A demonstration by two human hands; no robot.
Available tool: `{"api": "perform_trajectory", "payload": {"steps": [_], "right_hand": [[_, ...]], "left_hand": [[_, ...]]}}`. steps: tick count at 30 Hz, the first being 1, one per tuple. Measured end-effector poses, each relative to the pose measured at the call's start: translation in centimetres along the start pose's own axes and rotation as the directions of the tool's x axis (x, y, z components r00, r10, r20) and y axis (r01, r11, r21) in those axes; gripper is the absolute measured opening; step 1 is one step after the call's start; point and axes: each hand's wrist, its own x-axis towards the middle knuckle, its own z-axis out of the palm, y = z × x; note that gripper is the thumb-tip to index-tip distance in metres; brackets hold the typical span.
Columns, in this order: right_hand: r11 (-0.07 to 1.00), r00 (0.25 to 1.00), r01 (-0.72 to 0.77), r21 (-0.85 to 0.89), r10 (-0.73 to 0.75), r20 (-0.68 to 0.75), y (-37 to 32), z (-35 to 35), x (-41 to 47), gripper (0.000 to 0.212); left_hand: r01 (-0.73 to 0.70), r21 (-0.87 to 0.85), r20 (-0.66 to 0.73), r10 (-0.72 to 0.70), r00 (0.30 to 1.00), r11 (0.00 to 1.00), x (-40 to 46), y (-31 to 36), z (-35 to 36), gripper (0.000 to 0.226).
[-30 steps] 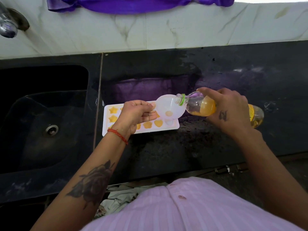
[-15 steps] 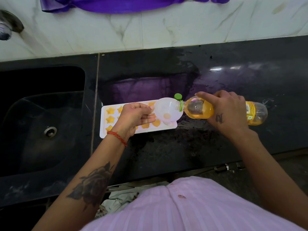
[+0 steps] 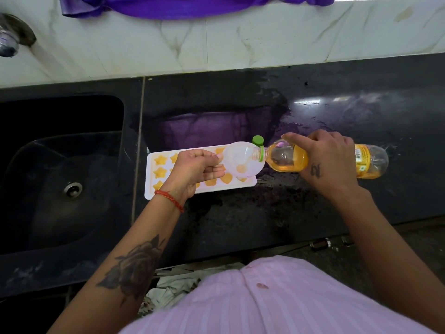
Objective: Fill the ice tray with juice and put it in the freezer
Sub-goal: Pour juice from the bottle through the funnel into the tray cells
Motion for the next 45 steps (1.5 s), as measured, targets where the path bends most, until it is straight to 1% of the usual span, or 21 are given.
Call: {"api": "perform_trajectory", "payload": {"steps": [9, 18, 24, 27, 29, 31, 36, 41, 43, 45], "right_hand": [[1.000, 1.000, 0.002, 0.008, -0.002, -0.013, 0.0, 0.1, 0.1, 0.061], [1.000, 1.000, -0.003, 0.016, 0.003, 0.016, 0.1, 0.1, 0.2, 0.065], [0.992, 0.999, -0.021, 0.123, 0.017, 0.036, 0.0, -0.1, 0.3, 0.063], [0.978, 0.997, -0.045, 0.204, 0.032, 0.069, -0.1, -0.5, 0.9, 0.072], [0.946, 0.993, -0.075, 0.314, 0.044, 0.106, -0.2, -0.8, 1.4, 0.083], [0.894, 0.993, -0.097, 0.437, 0.056, 0.106, 0.0, -1.2, 2.1, 0.089], [0.695, 0.997, -0.079, 0.715, 0.052, 0.059, 0.3, -1.9, 5.1, 0.087], [0.500, 0.999, -0.045, 0.865, 0.025, 0.038, -0.6, -2.5, 9.5, 0.083], [0.456, 1.000, -0.020, 0.890, 0.011, 0.017, -1.4, -2.3, 11.2, 0.080], [0.436, 1.000, 0.015, 0.900, 0.007, -0.020, -2.5, -1.8, 12.6, 0.080]], "left_hand": [[0.010, 0.009, 0.002, -0.010, 1.000, 1.000, 0.1, 0.1, 0.0, 0.007], [0.012, 0.006, -0.006, -0.012, 1.000, 1.000, 0.1, 0.3, 0.0, 0.006], [0.003, 0.009, 0.000, -0.003, 1.000, 1.000, 0.2, 0.5, -0.2, 0.006], [-0.012, 0.008, 0.002, 0.012, 1.000, 1.000, 0.2, 0.7, -0.3, 0.006], [-0.027, -0.004, 0.004, 0.027, 1.000, 1.000, 0.3, 0.9, -0.3, 0.007], [-0.042, -0.022, 0.004, 0.042, 0.999, 0.999, 0.3, 1.2, -0.4, 0.009], [-0.088, -0.056, -0.041, 0.086, 0.995, 0.994, 0.6, 2.4, -0.8, 0.007], [-0.136, -0.078, -0.160, 0.122, 0.979, 0.988, 1.2, 3.5, -1.1, 0.004], [-0.155, -0.061, -0.216, 0.138, 0.967, 0.986, 1.5, 3.8, -1.4, 0.002], [-0.184, -0.046, -0.272, 0.165, 0.948, 0.982, 1.9, 4.1, -1.8, 0.003]]}}
